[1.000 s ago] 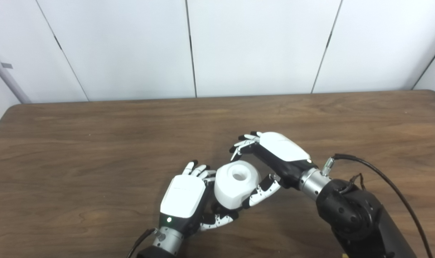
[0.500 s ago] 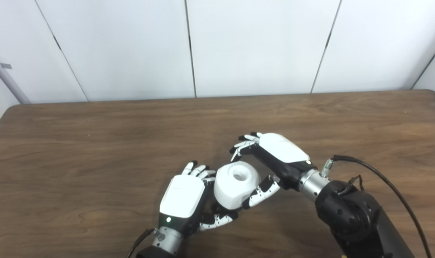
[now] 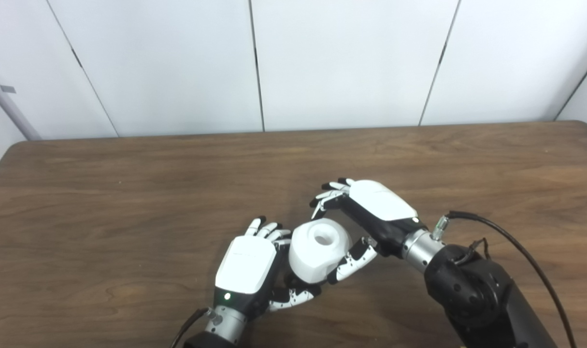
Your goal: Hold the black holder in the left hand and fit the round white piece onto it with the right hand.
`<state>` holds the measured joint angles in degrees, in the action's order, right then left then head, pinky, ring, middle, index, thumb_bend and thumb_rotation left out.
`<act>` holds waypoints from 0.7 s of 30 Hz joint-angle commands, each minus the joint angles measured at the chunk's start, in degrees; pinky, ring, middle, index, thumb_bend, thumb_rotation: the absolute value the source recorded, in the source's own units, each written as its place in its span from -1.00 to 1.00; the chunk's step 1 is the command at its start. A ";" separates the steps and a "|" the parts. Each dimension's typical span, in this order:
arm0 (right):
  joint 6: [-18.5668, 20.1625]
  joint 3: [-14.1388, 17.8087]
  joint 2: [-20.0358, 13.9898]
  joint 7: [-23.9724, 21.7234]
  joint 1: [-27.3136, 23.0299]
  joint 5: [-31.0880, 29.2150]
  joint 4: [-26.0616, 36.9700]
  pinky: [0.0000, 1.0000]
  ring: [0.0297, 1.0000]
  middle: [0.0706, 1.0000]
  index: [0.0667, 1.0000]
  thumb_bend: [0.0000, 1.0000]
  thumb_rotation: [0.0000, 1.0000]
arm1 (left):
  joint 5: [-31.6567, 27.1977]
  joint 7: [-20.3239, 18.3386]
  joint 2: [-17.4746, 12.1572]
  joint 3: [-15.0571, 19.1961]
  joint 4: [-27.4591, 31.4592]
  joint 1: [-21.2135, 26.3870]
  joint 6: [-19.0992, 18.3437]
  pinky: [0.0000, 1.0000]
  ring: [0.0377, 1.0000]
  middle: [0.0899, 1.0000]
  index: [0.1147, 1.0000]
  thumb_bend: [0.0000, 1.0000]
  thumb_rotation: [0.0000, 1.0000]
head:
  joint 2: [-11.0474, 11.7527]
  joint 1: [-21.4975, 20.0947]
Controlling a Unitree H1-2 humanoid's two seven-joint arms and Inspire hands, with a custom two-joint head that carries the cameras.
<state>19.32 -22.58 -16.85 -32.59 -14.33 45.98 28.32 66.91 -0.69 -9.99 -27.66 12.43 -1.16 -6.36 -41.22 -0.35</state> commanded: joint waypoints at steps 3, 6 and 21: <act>-1.17 -0.31 0.55 -0.23 -0.94 0.19 0.45 1.00 0.88 0.59 -0.09 0.05 -0.70 | 0.88 -2.12 -0.81 -0.49 -0.16 -0.36 0.27 0.89 0.71 0.51 -0.16 0.04 -0.90 | -0.08 -0.12; -0.84 -0.39 0.60 -0.61 -0.95 0.39 0.64 1.00 0.89 0.59 -0.09 0.05 -0.70 | 0.85 -2.09 -0.90 -0.49 -0.16 -0.37 0.35 0.88 0.70 0.50 -0.16 0.04 -0.90 | -0.08 -0.32; 0.02 -0.38 0.39 -3.56 -1.26 1.95 1.28 1.00 0.94 0.74 0.39 1.00 -0.27 | 0.80 -2.36 -1.02 -0.36 -0.25 -0.34 0.46 0.89 0.71 0.50 -0.16 0.04 -0.90 | -0.01 -0.59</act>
<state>19.75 -23.30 -16.71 -36.32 -14.09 47.35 28.29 66.88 -0.77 -10.08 -27.61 12.46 -1.14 -6.08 -41.22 -0.88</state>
